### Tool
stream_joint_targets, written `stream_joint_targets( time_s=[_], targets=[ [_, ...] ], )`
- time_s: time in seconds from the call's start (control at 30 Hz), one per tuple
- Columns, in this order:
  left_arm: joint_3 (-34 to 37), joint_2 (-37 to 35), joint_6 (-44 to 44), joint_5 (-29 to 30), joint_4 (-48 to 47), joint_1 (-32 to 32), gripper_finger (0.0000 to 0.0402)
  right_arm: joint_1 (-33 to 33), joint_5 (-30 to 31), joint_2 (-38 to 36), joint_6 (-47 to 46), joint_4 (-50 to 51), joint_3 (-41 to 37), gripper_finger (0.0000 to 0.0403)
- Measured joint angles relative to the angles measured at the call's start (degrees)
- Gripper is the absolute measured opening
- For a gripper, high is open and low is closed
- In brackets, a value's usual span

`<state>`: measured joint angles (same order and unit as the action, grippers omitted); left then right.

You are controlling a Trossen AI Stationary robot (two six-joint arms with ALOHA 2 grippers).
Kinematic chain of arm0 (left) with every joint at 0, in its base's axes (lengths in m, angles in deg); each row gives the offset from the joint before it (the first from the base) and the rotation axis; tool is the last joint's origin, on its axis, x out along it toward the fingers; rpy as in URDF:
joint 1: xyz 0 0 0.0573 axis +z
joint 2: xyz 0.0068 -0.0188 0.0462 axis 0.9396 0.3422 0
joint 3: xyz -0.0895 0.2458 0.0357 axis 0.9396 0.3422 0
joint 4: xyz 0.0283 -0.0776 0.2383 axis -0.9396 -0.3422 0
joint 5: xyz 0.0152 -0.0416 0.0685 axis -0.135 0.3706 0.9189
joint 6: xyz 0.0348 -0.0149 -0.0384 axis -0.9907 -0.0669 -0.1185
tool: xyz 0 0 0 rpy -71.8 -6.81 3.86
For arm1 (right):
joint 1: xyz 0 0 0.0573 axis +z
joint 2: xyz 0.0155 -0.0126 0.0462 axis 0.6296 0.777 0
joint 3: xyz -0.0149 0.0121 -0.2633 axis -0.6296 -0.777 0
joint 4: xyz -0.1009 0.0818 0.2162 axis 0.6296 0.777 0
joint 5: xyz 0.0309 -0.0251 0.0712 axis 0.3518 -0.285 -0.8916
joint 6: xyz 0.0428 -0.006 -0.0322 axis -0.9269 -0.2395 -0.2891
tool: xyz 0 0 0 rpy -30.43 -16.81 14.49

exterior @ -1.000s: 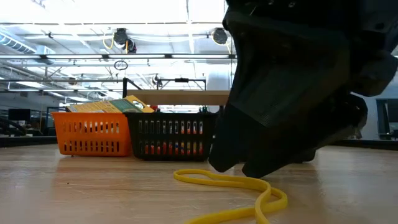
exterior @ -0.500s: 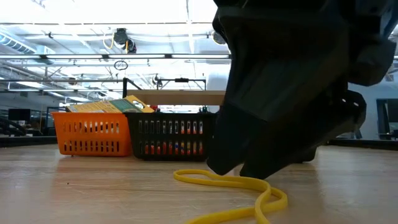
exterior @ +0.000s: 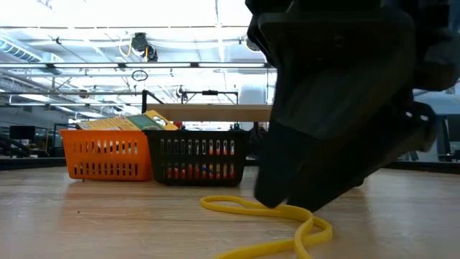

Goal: Pick & Place Office Desk Supplies
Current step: Put the yellow rubber band into the right black bin

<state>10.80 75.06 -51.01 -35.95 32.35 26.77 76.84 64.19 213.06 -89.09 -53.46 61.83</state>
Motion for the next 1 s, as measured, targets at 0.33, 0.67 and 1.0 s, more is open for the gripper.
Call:
stream_joint_targets(
  time_s=[0.33, 0.67, 1.0],
  targets=[
    [0.0, 0.0, 0.0, 0.0, 0.0, 0.0, 0.0225, 0.0, -1.7, -0.1, -3.3, 1.4, 0.0, 0.0133],
    [0.0, 0.0, 0.1, 0.0, 0.0, 0.0, 0.0225, 0.0, -1.9, -0.1, -3.8, 1.4, 0.0, 0.0111],
    [0.0, 0.0, 0.2, 0.0, 0.0, 0.0, 0.0225, 0.0, -0.2, -0.1, -3.4, 1.0, -0.1, 0.0005]
  ],
)
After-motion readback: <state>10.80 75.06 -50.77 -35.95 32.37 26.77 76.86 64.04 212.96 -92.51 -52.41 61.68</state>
